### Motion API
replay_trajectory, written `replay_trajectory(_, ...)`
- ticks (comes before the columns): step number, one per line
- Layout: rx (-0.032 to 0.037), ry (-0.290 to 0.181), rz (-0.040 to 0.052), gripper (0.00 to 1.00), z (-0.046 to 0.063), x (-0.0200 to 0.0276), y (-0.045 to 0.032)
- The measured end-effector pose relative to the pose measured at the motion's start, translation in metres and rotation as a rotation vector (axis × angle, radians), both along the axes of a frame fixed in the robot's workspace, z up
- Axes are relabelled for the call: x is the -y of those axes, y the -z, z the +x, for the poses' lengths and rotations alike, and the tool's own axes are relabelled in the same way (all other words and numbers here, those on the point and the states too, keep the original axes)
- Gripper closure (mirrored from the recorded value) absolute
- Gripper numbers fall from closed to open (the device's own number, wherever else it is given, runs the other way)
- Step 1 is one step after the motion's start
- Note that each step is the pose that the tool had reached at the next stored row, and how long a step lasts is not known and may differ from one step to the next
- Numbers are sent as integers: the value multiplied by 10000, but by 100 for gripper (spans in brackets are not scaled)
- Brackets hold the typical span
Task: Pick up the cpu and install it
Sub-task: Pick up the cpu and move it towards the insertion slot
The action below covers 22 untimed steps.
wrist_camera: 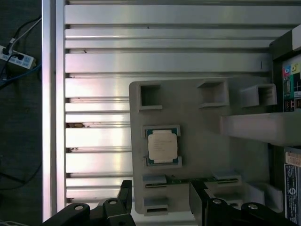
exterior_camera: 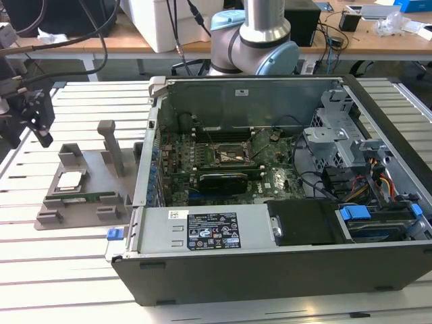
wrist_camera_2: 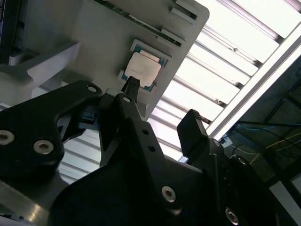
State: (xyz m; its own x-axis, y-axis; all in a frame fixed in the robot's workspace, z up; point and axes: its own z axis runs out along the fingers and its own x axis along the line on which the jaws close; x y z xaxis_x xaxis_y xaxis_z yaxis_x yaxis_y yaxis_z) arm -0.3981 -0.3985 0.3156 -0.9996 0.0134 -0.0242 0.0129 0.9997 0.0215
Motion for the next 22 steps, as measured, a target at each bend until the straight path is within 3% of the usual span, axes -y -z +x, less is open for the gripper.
replay_trajectory(13, 0, 0, 0, 40, 0, 0, 132)
replay_trajectory(22, 0, 0, 0, 40, 1, 0, 262)
